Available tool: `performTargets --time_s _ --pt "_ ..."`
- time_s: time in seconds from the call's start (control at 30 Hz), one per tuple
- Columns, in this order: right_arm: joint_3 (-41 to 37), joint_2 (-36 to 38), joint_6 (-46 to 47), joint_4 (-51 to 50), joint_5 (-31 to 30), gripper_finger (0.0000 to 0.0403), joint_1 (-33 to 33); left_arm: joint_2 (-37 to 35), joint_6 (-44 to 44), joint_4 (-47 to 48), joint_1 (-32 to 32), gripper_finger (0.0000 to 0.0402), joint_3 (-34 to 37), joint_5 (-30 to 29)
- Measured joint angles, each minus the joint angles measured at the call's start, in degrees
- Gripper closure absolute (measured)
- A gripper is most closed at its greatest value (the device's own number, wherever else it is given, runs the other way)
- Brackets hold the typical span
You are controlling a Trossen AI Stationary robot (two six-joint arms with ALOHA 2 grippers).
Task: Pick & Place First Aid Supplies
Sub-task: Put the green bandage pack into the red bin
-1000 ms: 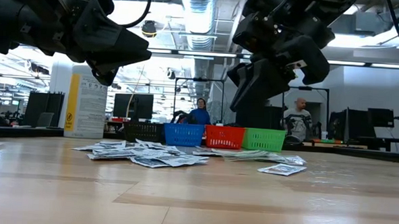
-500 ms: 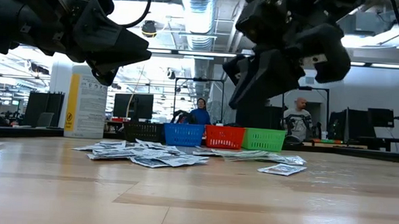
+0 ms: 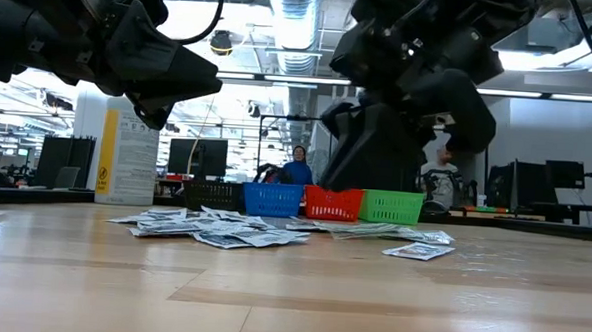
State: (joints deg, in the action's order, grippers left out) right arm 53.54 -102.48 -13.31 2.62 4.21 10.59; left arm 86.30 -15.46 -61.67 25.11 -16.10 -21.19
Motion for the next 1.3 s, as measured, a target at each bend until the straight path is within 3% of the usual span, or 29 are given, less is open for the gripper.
performTargets --time_s 0.23,0.47,1.3 --pt "0.0 0.0 -0.1 -0.2 -4.2 0.0265 1.1 0.0 0.0 0.0 0.0 0.0309 0.0 0.0" --pt "0.0 0.0 1.4 -0.5 -4.2 0.0234 1.1 0.0 0.0 0.0 0.0 0.0309 0.0 0.0" --pt "-1.4 -0.7 3.4 1.0 -4.1 0.0242 1.2 0.0 0.0 -0.1 0.0 0.0309 0.0 0.0"
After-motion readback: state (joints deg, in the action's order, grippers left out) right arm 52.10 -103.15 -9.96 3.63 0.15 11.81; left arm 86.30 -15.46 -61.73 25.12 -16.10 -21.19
